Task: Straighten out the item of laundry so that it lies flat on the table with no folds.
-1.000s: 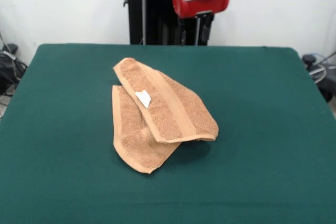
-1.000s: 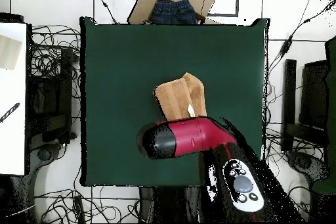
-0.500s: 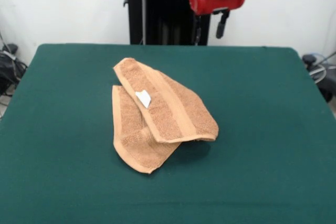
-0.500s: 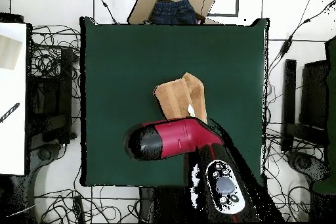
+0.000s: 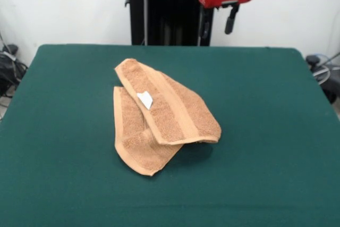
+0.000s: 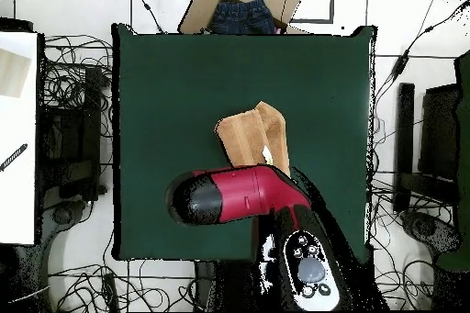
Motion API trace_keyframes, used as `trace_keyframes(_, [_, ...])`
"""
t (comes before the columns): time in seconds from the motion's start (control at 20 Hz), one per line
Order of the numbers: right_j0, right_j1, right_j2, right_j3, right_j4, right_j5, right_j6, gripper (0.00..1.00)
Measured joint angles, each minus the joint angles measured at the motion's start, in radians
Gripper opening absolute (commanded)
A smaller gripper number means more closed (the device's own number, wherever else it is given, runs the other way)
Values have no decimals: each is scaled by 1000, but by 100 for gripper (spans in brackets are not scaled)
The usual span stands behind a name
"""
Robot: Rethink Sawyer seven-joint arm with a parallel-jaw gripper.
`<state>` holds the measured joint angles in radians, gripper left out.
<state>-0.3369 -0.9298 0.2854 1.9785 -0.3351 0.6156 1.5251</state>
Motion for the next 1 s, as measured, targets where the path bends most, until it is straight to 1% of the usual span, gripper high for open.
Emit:
trace_keyframes(0.65, [3,-3,-38,0,5,0,0,100])
trace_keyframes(1.0, [24,-15,-58,0,5,0,0,100])
